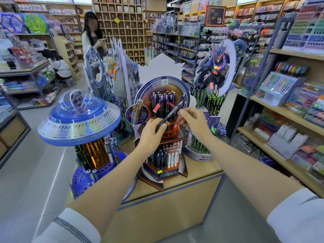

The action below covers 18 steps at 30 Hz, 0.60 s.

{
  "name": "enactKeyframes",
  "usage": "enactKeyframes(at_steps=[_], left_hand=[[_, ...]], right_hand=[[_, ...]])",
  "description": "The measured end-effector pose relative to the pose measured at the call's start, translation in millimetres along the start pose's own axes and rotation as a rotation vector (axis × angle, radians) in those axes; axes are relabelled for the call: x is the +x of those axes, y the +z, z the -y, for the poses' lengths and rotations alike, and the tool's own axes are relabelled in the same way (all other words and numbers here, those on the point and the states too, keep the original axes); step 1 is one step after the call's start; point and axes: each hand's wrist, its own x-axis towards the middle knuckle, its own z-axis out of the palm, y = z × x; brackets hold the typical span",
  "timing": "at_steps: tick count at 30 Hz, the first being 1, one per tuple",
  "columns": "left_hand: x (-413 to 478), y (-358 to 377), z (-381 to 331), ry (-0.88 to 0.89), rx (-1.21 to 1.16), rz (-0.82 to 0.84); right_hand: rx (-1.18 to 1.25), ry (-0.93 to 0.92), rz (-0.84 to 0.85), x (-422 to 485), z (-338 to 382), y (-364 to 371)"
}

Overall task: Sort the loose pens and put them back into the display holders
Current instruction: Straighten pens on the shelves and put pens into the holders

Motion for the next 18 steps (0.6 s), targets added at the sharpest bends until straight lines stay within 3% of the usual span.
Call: enactKeyframes(at_steps=[3, 6, 12, 18], left_hand=[[0.9, 5.1, -4.2, 0.042, 0.098, 0.016], [2.8, 9.5, -6.8, 0.052, 0.153, 0.000], [2.7, 6.4, 4.3, 0.054, 0.363, -0.256], [1.6, 10.0, 6.9, 0.052, 0.406, -0.195]], right_hand=[[0.041, -0.006, 0.101, -7.9, 3.9, 3.5], [0.075, -0.007, 0.099, -7.3, 7.6, 1.9], [0.065, -0.010, -0.251, 9.4, 2.9, -21.5], [-0.121, -0.063, -0.354, 25.6, -0.5, -19.5]])
